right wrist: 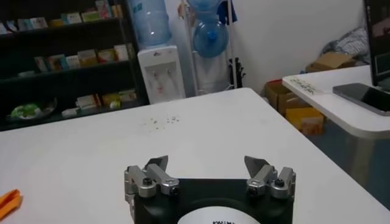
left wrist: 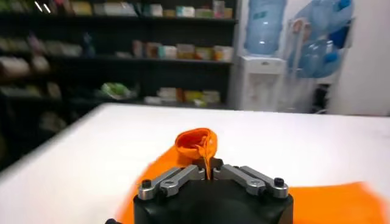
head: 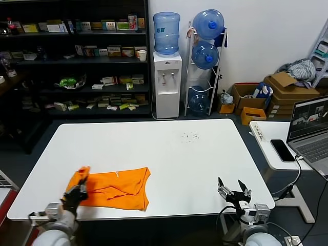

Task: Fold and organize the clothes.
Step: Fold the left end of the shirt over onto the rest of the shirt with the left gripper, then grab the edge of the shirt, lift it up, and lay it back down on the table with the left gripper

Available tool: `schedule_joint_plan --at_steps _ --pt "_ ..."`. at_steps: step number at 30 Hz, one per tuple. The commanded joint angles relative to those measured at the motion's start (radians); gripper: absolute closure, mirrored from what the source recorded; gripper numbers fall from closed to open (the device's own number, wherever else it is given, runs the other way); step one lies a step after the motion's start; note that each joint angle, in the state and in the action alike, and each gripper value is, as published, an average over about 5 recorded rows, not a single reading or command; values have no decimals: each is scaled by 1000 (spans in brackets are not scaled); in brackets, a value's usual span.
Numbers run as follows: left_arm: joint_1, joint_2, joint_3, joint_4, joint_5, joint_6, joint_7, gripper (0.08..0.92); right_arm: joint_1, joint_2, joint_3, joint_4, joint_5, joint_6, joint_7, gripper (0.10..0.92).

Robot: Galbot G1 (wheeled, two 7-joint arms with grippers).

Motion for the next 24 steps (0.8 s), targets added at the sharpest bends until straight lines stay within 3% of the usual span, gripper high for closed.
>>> schedule_joint_plan --at_steps 1,7,12,19,24 --pt "-128 -175 308 -152 -130 142 -115 874 -7 17 10 -3 -2 1 2 203" --pt "-126 -206 327 -122 -91 162 -114 874 -3 24 10 -8 -1 0 4 203" --pt "-122 -214 290 -75 -22 160 -61 836 7 23 2 -11 2 -1 3 203" --pt "-51 -89 60 -122 -131 111 -10 636 17 19 0 -21 6 1 -1 203" --pt "46 5 -151 -34 -186 59 72 498 28 18 -5 -26 10 0 -1 203"
